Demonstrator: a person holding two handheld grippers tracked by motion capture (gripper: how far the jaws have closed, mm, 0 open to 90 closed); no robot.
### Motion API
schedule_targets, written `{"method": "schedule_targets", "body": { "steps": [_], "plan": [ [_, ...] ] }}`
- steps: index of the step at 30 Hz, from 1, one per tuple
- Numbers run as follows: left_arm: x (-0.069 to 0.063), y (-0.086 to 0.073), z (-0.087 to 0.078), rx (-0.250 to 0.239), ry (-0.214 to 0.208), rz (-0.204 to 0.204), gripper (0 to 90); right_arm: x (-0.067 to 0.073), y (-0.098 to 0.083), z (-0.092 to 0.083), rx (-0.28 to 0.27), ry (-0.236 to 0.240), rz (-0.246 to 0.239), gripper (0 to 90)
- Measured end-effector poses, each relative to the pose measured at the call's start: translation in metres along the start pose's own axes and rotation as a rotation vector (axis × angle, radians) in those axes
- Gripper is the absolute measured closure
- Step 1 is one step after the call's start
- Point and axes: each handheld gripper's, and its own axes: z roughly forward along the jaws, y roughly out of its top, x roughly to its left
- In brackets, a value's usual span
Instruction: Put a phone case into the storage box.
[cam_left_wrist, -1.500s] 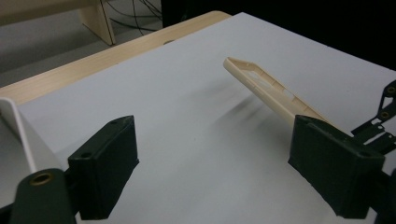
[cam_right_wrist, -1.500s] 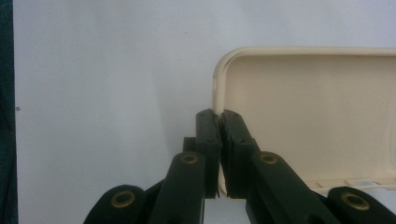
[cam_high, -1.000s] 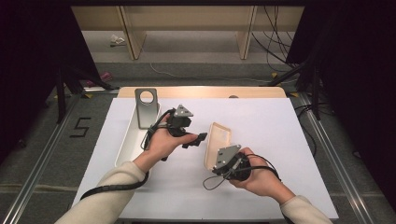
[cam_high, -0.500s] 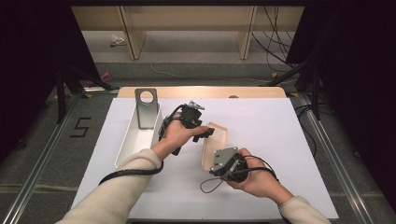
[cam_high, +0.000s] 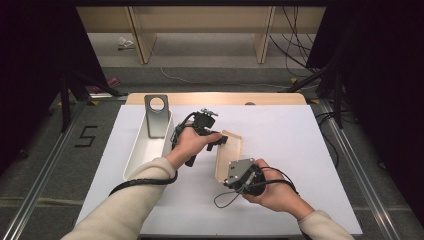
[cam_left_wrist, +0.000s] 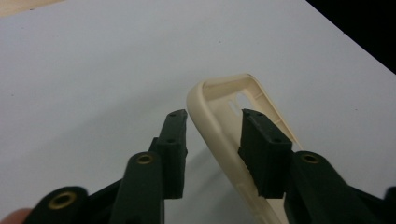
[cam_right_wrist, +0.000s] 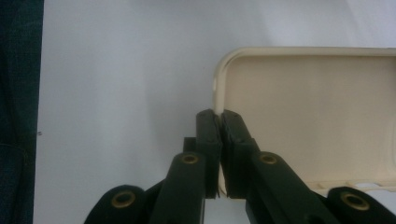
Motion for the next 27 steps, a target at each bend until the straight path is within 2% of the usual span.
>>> {"method": "schedule_targets", "body": {
  "steps": [6,10,17,20,22,24,27],
  "plan": [
    [-0.004,0.002,-0.003,-0.029,-0.027,-0.046,71.0,0.001,-0.001,0.004,0.022,0.004,-0.013,87.3],
    [-0.013,0.004,-0.008,-0.058,-0.048,-0.040,75.2,0.001,-0.002,0.007,0.038,0.011,-0.008,87.4],
    [-0.027,0.007,-0.012,-0.109,-0.108,-0.054,81.5,0.000,-0.004,0.013,0.067,0.010,-0.011,87.2],
    [-0.033,0.008,-0.015,-0.137,-0.123,-0.032,82.0,-0.001,-0.005,0.014,0.086,-0.023,-0.019,85.6],
    [-0.034,0.008,-0.017,-0.153,-0.099,0.010,82.1,-0.002,-0.007,0.015,0.079,-0.037,-0.005,78.0],
    [-0.033,0.008,-0.018,-0.169,-0.090,0.026,82.0,-0.003,-0.009,0.014,0.059,-0.059,0.010,70.5],
    [-0.031,0.006,-0.022,-0.202,-0.065,0.069,82.0,-0.006,-0.013,0.011,0.021,-0.092,0.034,53.1]
  ]
}}
